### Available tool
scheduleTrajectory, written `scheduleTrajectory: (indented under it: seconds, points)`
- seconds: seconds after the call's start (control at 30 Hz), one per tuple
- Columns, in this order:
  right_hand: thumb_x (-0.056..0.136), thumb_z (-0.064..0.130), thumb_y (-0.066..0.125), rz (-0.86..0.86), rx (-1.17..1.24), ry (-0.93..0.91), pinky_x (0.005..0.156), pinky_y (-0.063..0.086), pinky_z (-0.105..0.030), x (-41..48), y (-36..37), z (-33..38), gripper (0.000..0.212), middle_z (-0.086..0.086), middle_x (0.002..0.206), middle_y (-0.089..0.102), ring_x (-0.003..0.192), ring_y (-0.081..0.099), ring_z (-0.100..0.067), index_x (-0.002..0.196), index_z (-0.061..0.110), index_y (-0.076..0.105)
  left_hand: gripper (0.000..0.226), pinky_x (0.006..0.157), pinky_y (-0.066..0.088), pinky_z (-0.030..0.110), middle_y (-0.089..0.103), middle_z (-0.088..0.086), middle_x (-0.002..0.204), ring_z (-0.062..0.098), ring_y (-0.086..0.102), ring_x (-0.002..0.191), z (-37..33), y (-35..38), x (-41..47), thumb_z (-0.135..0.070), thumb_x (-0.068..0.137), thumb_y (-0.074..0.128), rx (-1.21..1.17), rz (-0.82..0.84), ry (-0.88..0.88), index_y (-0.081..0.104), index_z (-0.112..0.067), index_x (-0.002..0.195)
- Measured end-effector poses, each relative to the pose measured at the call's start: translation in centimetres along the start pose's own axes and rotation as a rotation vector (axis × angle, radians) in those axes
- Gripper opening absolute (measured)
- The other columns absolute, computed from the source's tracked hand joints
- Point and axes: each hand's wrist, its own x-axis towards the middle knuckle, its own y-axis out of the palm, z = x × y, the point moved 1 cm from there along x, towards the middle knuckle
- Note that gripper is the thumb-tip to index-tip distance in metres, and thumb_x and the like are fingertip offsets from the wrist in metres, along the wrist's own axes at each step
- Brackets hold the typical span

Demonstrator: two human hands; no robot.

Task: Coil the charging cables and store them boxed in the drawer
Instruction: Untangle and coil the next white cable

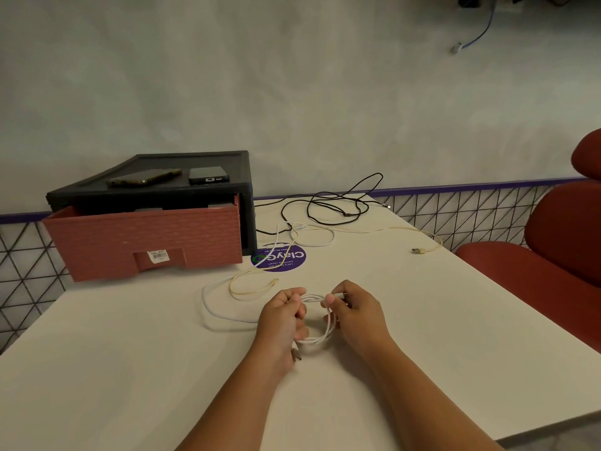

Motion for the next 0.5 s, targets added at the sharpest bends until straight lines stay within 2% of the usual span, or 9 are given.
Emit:
scheduleTrajectory:
  seconds: [0.1, 0.23, 0.33, 0.43, 0.5]
  points:
    - [0.088, 0.014, 0.06, -0.019, -0.004, -0.01, 0.066, 0.05, -0.034, -0.05, -0.12, -0.05, 0.022, 0.0, 0.067, 0.064, 0.061, 0.058, -0.018, 0.067, 0.02, 0.057, 0.02, 0.033, 0.02, 0.015, 0.036, 0.002, 0.058, 0.002, 0.022, 0.033, -0.01, 0.08, 0.02, -0.005, 0.098, 0.038, 0.06, 0.006, 0.009, 0.057, -0.01, 0.093]
    - [0.087, 0.013, 0.061, -0.018, 0.028, -0.002, 0.063, 0.049, -0.033, 0.06, -0.55, -0.38, 0.024, 0.007, 0.058, 0.058, 0.057, 0.054, -0.014, 0.065, 0.022, 0.056, 0.016, 0.036, 0.026, 0.016, 0.041, -0.003, 0.06, 0.005, 0.027, 0.037, 0.46, 0.19, -0.16, -0.011, 0.094, 0.05, 0.294, 0.024, 0.115, 0.062, -0.021, 0.093]
    - [0.086, 0.014, 0.062, 0.019, 0.056, 0.028, 0.063, 0.047, -0.033, 0.07, -0.55, -0.6, 0.025, 0.01, 0.055, 0.057, 0.057, 0.052, -0.015, 0.062, 0.021, 0.058, 0.017, 0.041, 0.028, 0.02, 0.043, -0.006, 0.058, 0.007, 0.031, 0.042, 0.48, 0.27, -0.13, -0.014, 0.094, 0.052, 0.431, -0.008, 0.17, 0.061, -0.021, 0.082]
    - [0.088, 0.024, 0.056, 0.062, 0.093, 0.035, 0.067, 0.046, -0.036, -0.11, -0.6, -0.47, 0.028, -0.003, 0.064, 0.06, 0.064, 0.052, -0.017, 0.065, 0.01, 0.062, 0.018, 0.044, 0.029, 0.022, 0.042, -0.006, 0.056, 0.009, 0.033, 0.044, 0.52, 0.14, 0.07, -0.015, 0.094, 0.051, 0.456, -0.054, 0.178, 0.059, -0.018, 0.078]
    - [0.09, 0.027, 0.052, 0.07, 0.2, 0.081, 0.071, 0.045, -0.037, -0.18, -0.68, -0.31, 0.033, -0.008, 0.078, 0.064, 0.073, 0.055, -0.017, 0.064, 0.011, 0.065, 0.018, 0.053, 0.032, 0.025, 0.043, -0.006, 0.061, 0.009, 0.036, 0.051, 0.65, 0.02, 0.27, -0.018, 0.094, 0.051, 0.485, -0.065, 0.191, 0.058, -0.019, 0.078]
